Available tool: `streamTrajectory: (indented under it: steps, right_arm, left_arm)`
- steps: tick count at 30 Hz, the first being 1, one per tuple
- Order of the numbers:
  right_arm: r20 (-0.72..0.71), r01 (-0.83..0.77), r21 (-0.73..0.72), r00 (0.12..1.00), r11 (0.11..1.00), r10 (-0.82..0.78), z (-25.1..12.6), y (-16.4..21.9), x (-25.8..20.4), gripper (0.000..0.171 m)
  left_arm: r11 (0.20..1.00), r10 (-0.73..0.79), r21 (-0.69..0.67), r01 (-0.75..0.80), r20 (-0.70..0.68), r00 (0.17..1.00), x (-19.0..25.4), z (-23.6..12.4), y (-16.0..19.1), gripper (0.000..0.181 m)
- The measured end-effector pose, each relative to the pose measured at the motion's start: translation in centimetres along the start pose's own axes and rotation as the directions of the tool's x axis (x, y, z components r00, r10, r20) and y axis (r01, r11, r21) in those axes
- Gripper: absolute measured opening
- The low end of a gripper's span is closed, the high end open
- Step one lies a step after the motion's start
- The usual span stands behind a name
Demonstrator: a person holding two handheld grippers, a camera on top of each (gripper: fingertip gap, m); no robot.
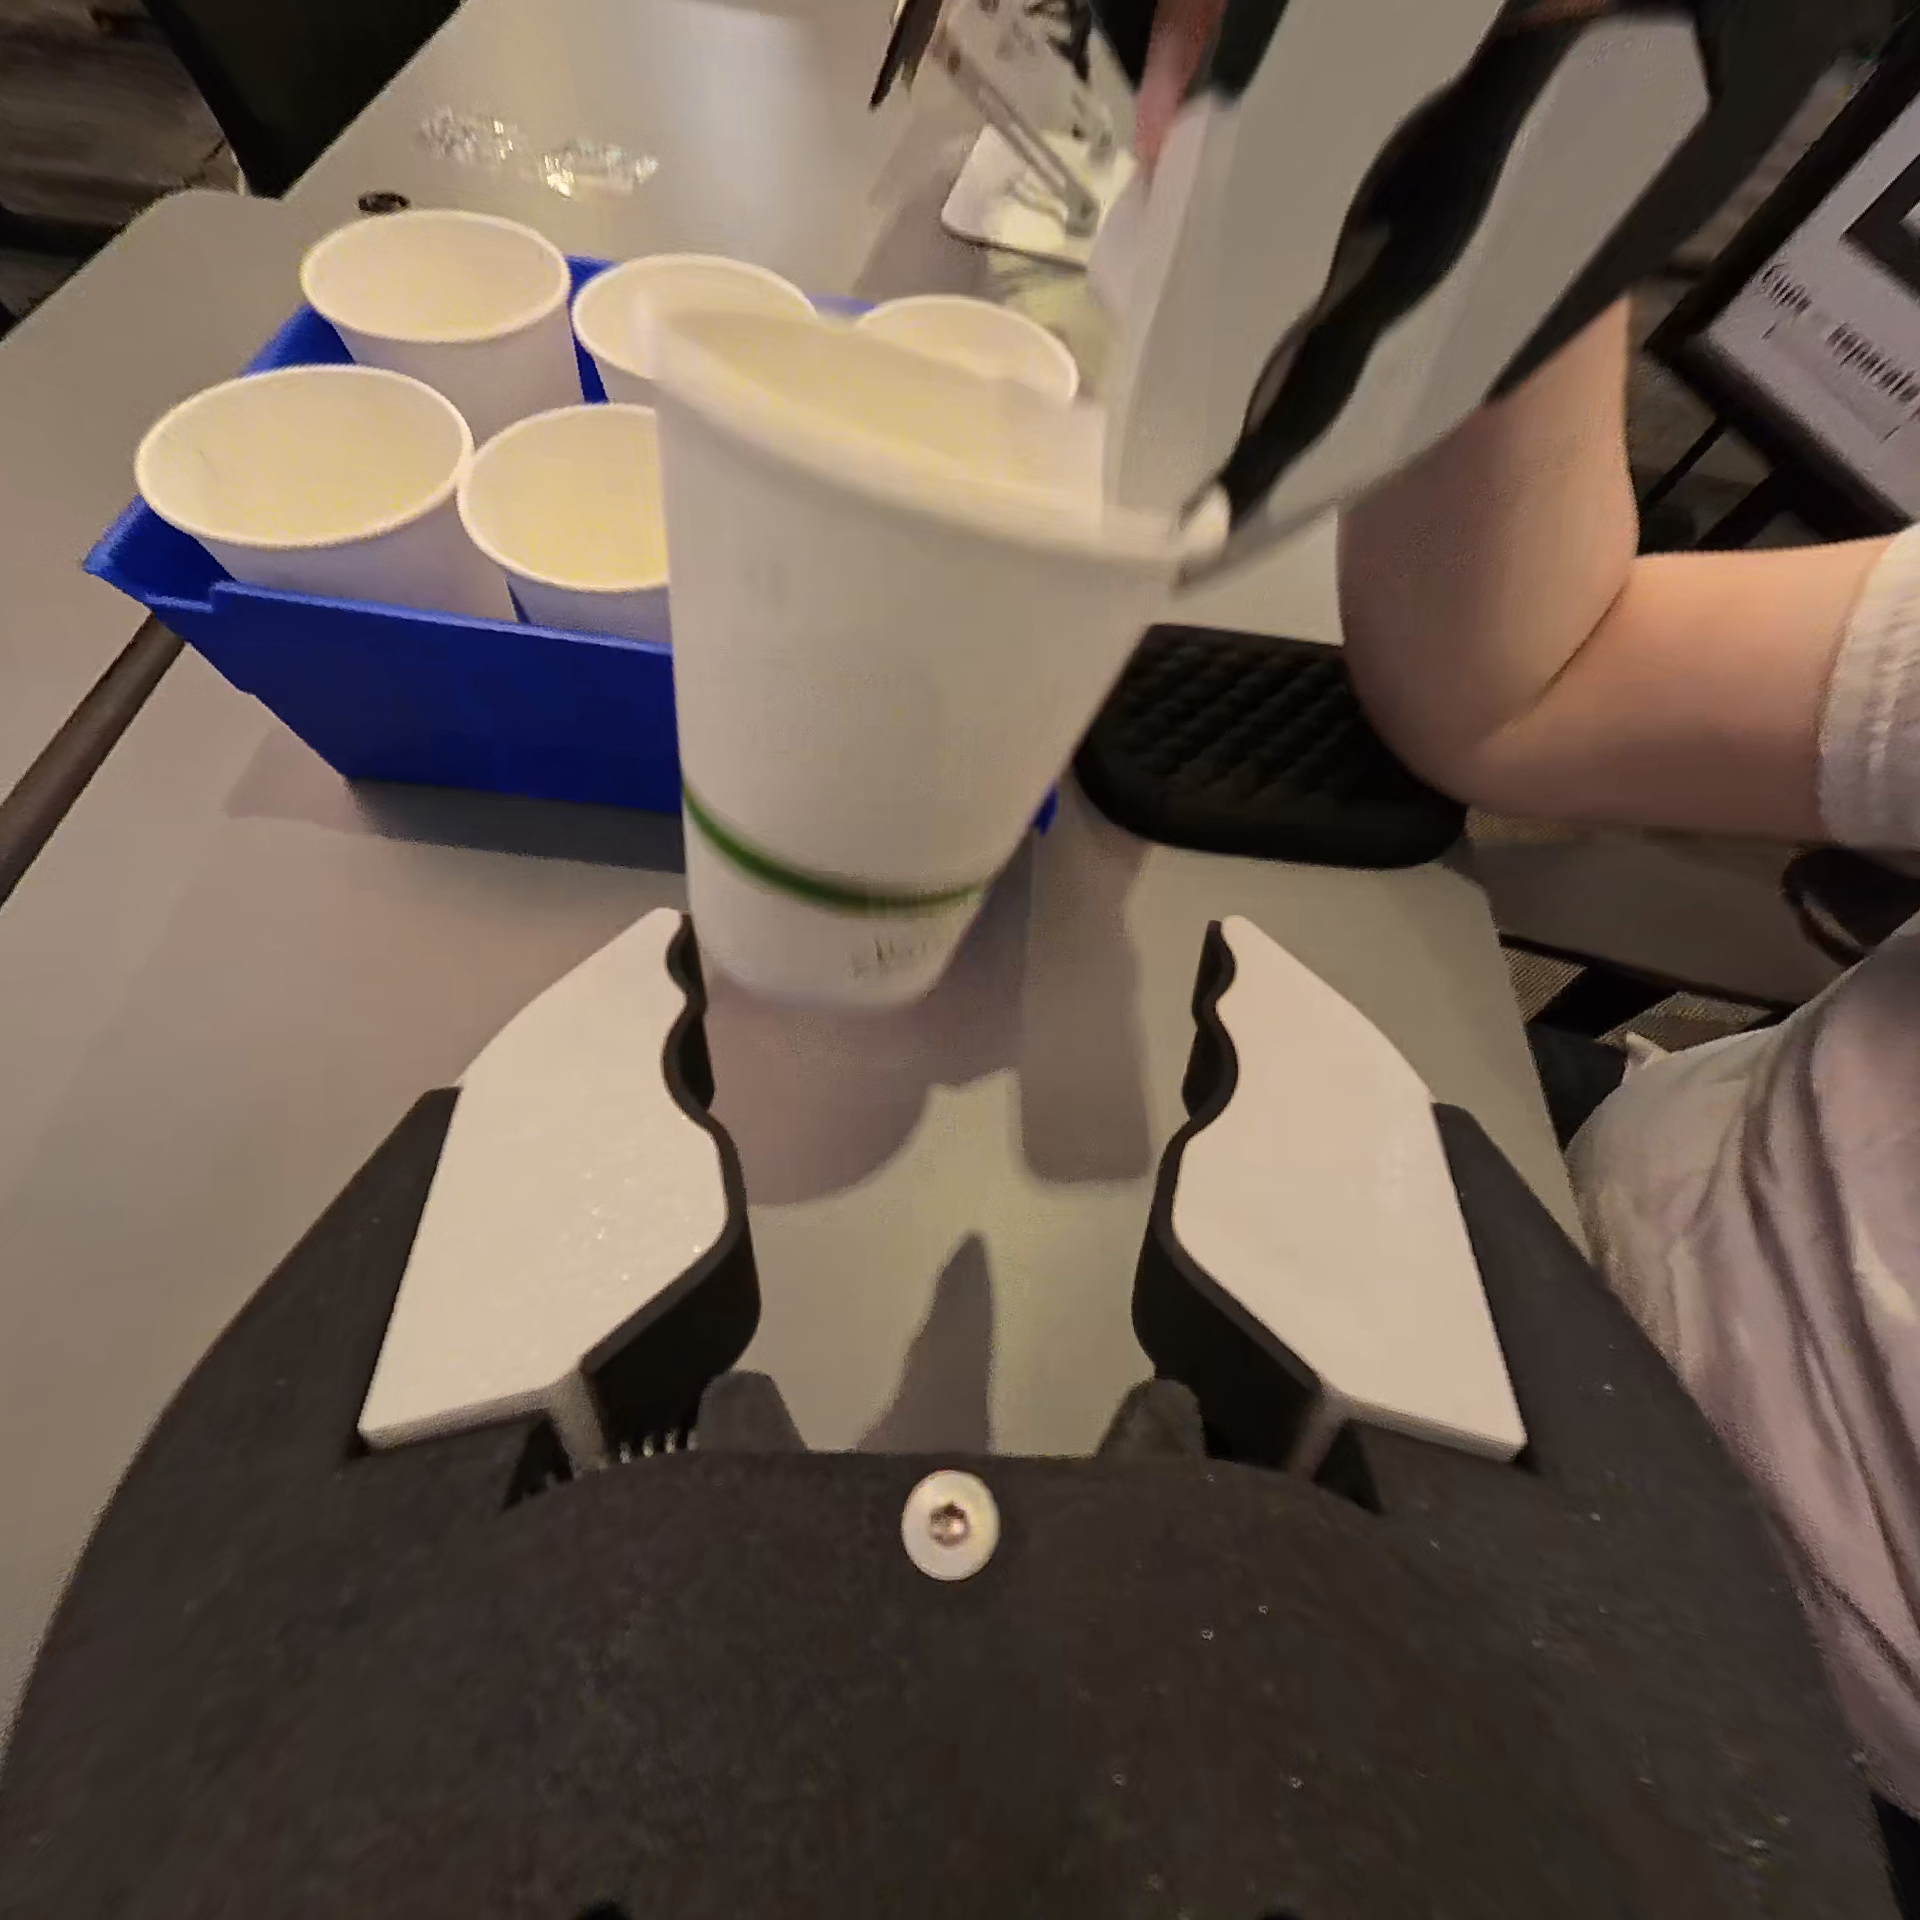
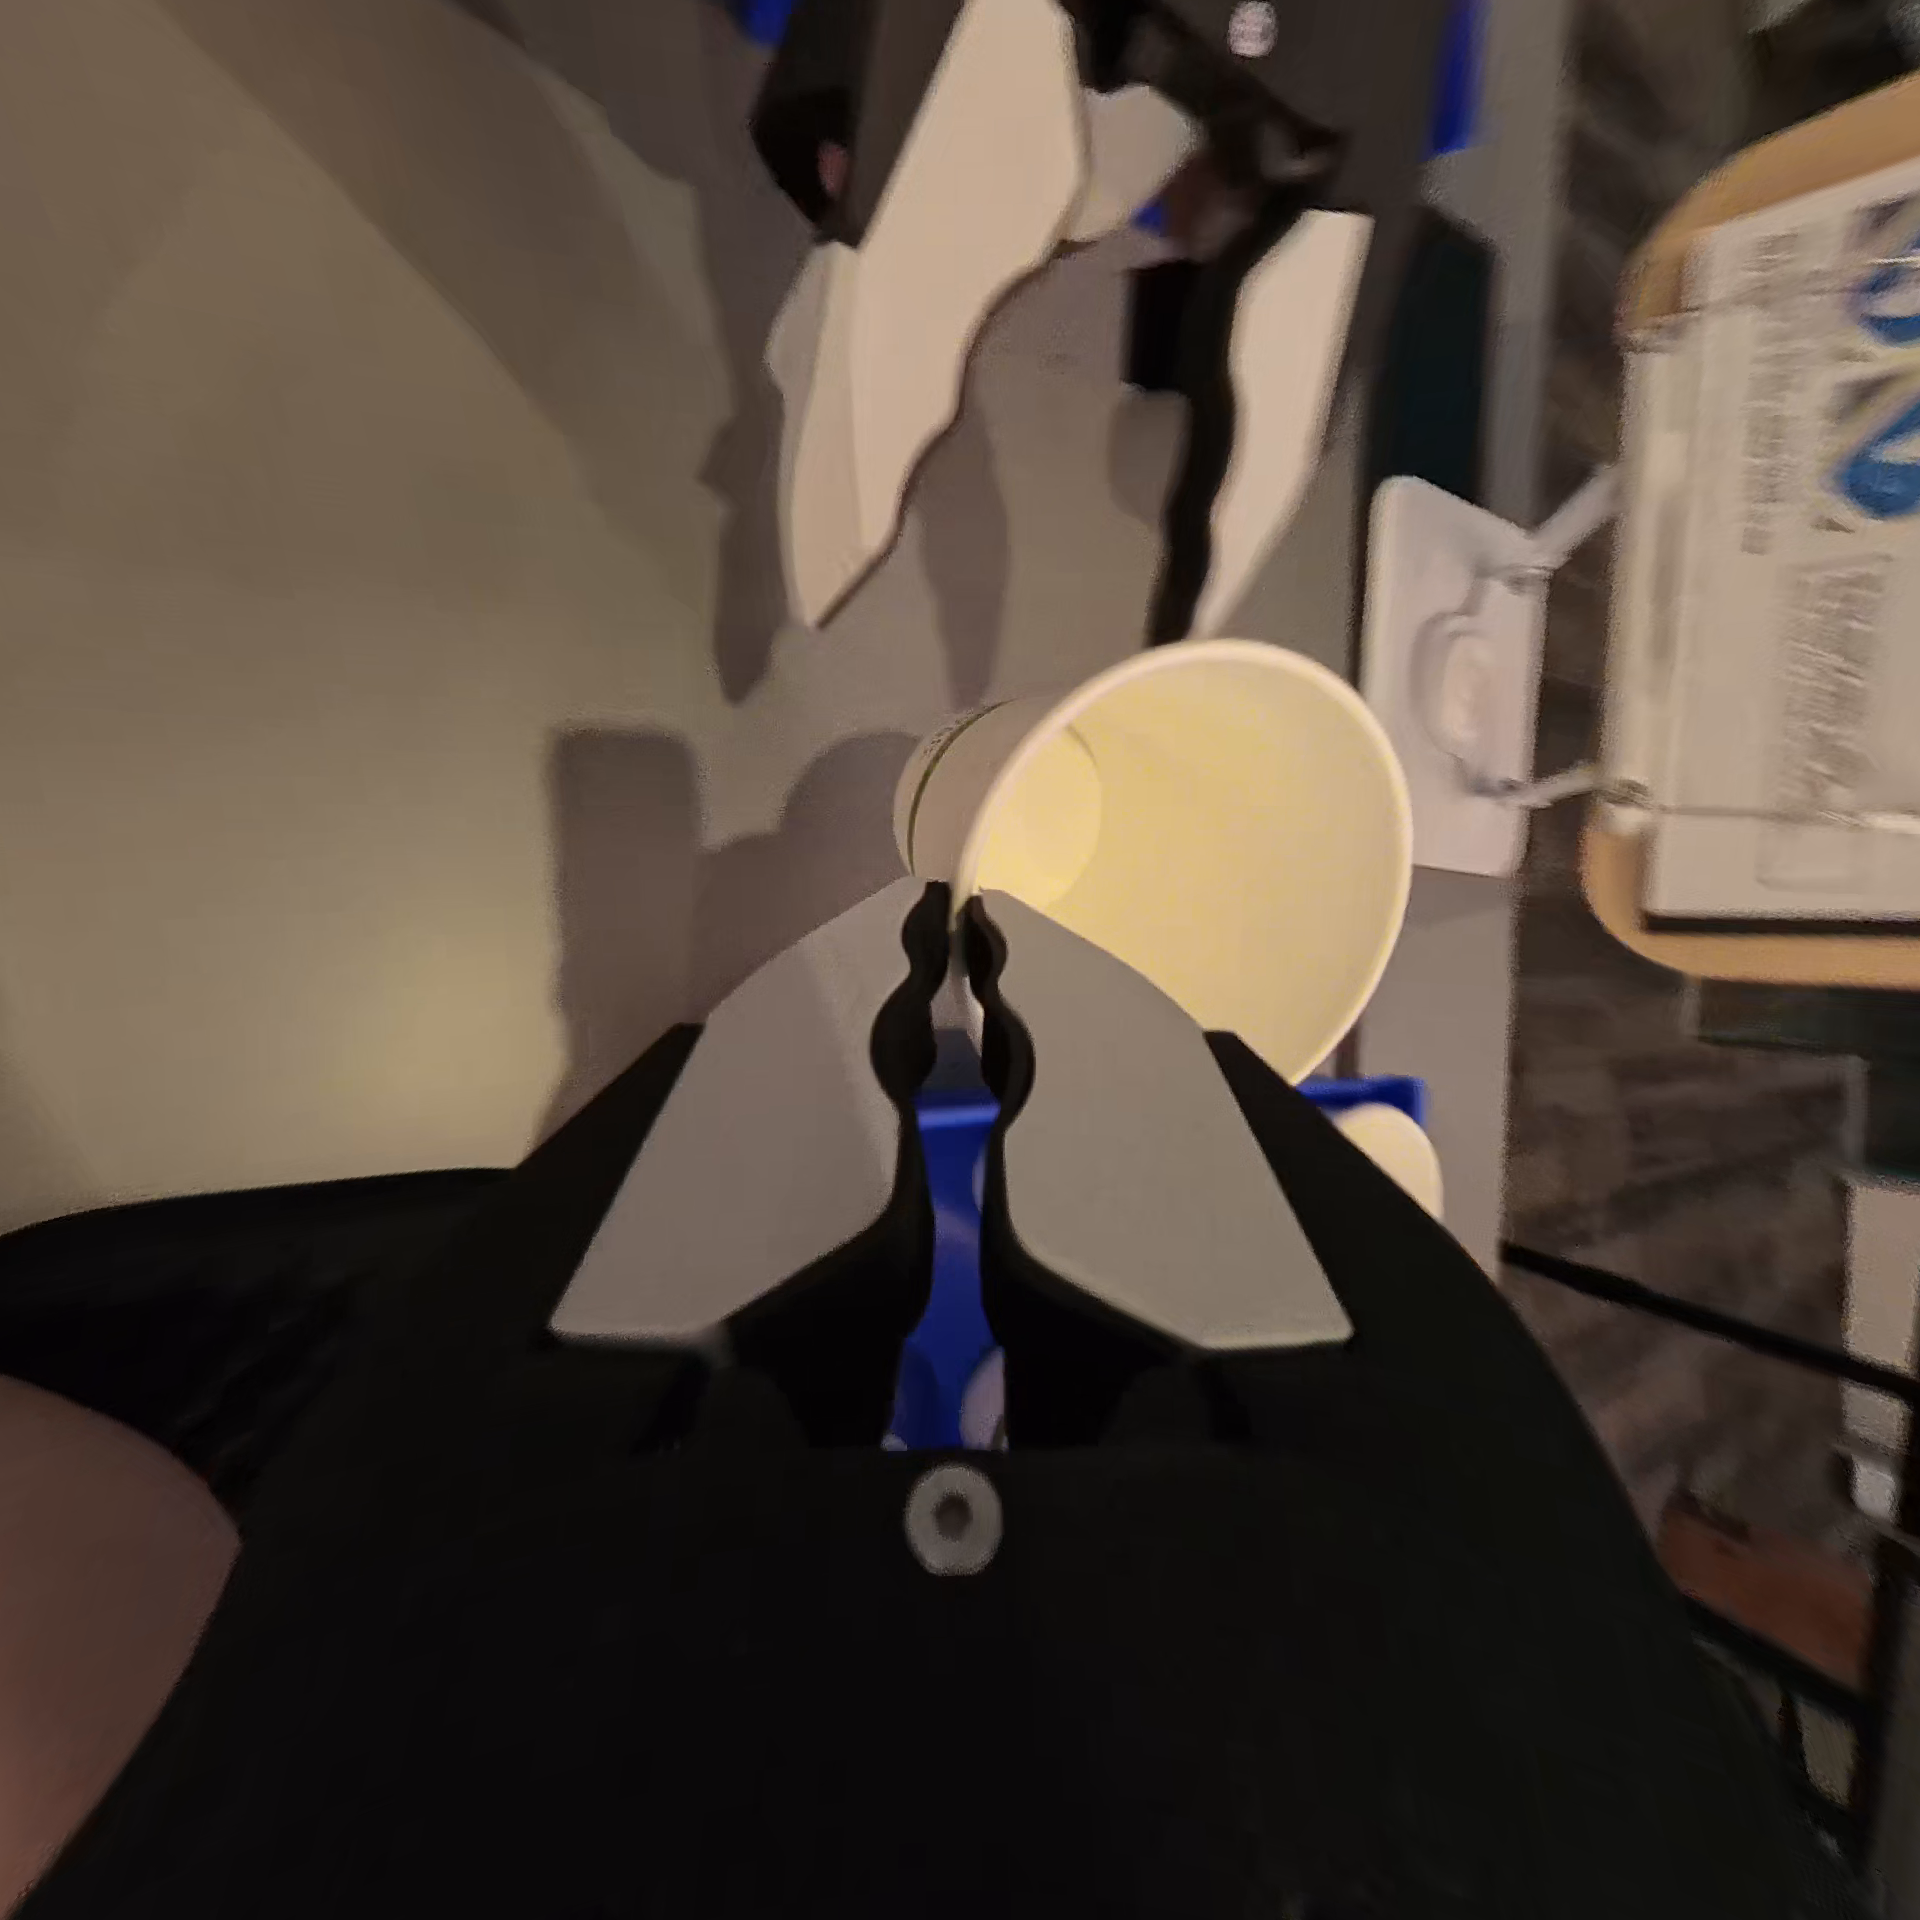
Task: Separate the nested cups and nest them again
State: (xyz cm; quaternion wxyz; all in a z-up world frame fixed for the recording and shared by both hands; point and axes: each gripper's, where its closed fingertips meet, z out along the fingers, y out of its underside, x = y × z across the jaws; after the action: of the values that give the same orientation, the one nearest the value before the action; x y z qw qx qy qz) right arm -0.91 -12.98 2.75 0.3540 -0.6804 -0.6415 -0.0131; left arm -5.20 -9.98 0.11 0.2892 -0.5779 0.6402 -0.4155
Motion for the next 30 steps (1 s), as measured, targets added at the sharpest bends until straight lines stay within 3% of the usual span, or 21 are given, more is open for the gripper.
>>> streamTrajectory:
  steps: [3, 5, 11, 17, 20, 27, 30]
  right_arm:
    - [-0.183, -0.113, 0.005, 0.977, 0.994, 0.112, -4.3, 2.3, 2.0, 0.003]
    - [-0.215, -0.219, -0.072, 0.956, 0.973, 0.199, -5.7, 5.5, 1.9, 0.003]
    - [-0.107, -0.318, -0.294, 0.948, 0.901, 0.3, -4.6, 10.9, -0.8, 0.003]
    - [0.137, -0.153, -0.447, 0.962, 0.882, 0.236, 0.8, 12.7, -3.0, 0.003]
    - [0.232, -0.121, -0.473, 0.939, 0.873, 0.255, 2.2, 13.2, -4.0, 0.003]
    - [0.243, -0.199, -0.43, 0.914, 0.88, 0.326, 1.7, 12.7, -4.2, 0.004]
    - [0.251, -0.235, -0.393, 0.903, 0.889, 0.349, 1.3, 11.9, -4.3, 0.014]
  left_arm:
    - [1.0, -0.003, -0.013, 0.003, 0.011, 1.0, -0.3, -0.4, 0.2, 0.088]
    - [0.999, 0.008, -0.032, -0.007, 0.021, 1.0, -0.4, -0.1, 0.6, 0.087]
    - [0.994, 0.039, -0.105, -0.036, 0.025, 0.999, -0.3, 1.0, 1.8, 0.086]
    - [0.994, 0.028, -0.107, -0.026, 0.012, 1.0, -0.2, 1.2, 2.0, 0.085]
    - [0.994, 0.036, -0.104, -0.035, 0.01, 0.999, -0.1, 1.0, 1.9, 0.084]
    - [0.994, 0.041, -0.099, -0.039, 0.011, 0.999, -0.1, 0.8, 1.8, 0.082]
    - [0.994, 0.046, -0.1, -0.045, 0.013, 0.999, 0.0, 0.8, 1.7, 0.082]
